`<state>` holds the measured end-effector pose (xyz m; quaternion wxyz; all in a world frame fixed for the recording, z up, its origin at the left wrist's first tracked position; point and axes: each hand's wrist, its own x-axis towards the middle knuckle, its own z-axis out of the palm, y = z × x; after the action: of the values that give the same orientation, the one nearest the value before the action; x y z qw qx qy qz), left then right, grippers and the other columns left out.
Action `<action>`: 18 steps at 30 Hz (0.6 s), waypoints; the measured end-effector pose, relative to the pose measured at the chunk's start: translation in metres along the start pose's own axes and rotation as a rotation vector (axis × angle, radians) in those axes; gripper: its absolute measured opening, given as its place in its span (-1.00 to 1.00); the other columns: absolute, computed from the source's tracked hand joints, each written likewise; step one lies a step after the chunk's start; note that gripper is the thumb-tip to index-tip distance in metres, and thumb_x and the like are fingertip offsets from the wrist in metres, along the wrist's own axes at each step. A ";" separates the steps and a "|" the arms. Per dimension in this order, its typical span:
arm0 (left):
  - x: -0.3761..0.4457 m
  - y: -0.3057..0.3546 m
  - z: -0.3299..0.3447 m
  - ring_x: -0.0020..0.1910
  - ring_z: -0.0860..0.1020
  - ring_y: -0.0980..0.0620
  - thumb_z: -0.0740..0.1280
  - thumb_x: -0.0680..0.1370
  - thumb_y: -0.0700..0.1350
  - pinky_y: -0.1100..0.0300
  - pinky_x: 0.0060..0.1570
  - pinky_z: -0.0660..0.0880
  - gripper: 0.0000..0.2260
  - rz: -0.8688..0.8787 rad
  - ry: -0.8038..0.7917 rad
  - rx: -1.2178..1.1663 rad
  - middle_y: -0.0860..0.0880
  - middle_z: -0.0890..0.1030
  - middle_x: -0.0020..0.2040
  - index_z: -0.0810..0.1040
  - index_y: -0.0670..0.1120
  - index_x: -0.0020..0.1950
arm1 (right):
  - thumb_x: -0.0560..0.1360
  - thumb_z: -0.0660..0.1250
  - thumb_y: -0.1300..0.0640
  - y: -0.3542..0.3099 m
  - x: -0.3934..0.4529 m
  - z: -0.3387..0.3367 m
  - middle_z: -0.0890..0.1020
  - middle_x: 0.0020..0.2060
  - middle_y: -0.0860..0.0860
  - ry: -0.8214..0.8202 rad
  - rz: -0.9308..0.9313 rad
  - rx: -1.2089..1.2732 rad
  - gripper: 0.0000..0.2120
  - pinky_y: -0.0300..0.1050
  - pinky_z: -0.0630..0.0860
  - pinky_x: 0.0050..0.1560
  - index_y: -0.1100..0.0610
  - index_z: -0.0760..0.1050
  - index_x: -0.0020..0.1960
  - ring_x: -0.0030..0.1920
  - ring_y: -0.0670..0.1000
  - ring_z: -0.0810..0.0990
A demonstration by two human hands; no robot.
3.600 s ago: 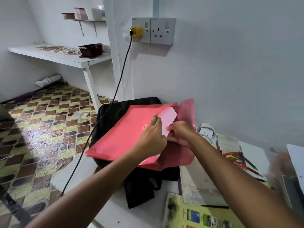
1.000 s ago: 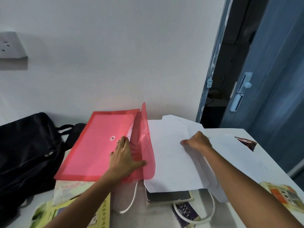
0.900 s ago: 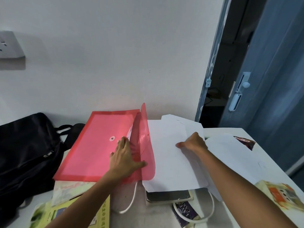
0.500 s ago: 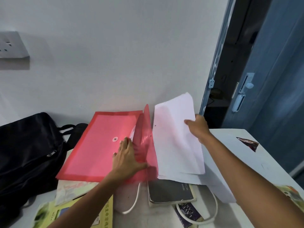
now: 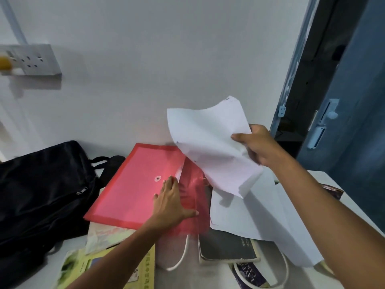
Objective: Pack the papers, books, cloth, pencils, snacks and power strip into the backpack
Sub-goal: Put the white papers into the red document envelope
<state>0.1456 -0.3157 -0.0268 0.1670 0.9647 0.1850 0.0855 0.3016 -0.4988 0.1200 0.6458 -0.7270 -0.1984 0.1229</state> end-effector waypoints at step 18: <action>-0.003 -0.011 -0.005 0.45 0.22 -0.12 0.42 0.21 0.38 -0.20 0.31 0.33 0.07 0.011 0.008 -0.085 -0.07 0.14 0.51 0.05 -0.12 0.51 | 0.41 0.46 0.26 0.030 0.007 -0.013 0.70 -0.10 0.04 -0.219 0.040 -0.597 -0.82 -0.11 0.54 -0.05 0.16 0.62 0.01 -0.12 0.04 0.67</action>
<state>0.1377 -0.3059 -0.0262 0.2064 0.9574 0.1766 0.0978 0.3175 -0.5094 0.0928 0.3762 -0.8705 -0.2799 0.1494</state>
